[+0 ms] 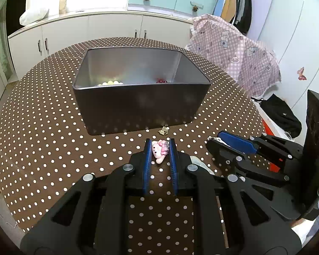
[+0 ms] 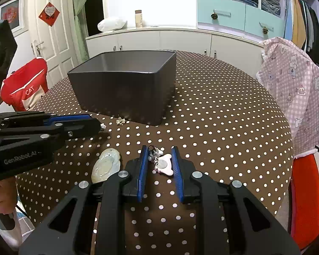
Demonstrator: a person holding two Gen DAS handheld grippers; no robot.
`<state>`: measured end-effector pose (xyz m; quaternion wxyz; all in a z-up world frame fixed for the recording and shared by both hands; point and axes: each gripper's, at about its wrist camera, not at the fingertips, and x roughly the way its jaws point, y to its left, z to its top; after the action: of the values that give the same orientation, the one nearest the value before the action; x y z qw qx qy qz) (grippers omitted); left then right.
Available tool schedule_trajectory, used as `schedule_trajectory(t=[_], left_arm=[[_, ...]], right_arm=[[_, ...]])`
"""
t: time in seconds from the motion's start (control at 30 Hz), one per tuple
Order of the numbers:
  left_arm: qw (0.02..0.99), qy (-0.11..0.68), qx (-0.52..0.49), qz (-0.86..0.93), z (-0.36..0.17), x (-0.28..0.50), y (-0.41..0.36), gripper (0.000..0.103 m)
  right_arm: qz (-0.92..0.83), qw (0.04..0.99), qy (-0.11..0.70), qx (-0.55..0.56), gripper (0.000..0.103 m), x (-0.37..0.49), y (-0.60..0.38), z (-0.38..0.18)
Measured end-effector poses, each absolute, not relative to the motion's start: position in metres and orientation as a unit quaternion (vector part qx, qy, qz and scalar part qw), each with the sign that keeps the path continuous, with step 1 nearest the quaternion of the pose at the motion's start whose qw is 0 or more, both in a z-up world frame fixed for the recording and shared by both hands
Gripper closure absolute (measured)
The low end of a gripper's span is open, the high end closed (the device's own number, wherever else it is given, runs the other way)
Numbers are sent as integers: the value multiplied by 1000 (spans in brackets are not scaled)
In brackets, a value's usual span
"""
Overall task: Organize jewelry
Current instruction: 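Grasp pink charm with left gripper while right grasps white charm with chain, then lower both charms into the box and open both grippers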
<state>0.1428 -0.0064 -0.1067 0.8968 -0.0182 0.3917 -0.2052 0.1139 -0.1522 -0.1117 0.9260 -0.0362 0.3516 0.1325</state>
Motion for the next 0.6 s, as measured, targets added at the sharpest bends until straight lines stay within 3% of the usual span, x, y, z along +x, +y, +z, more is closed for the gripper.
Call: schedule_trajectory(t=[0.6], left_arm=[[915,345,-38,-207,-74,145,15,87]], right_arm=[[141,948,282,-45,83,121,-144,-63]])
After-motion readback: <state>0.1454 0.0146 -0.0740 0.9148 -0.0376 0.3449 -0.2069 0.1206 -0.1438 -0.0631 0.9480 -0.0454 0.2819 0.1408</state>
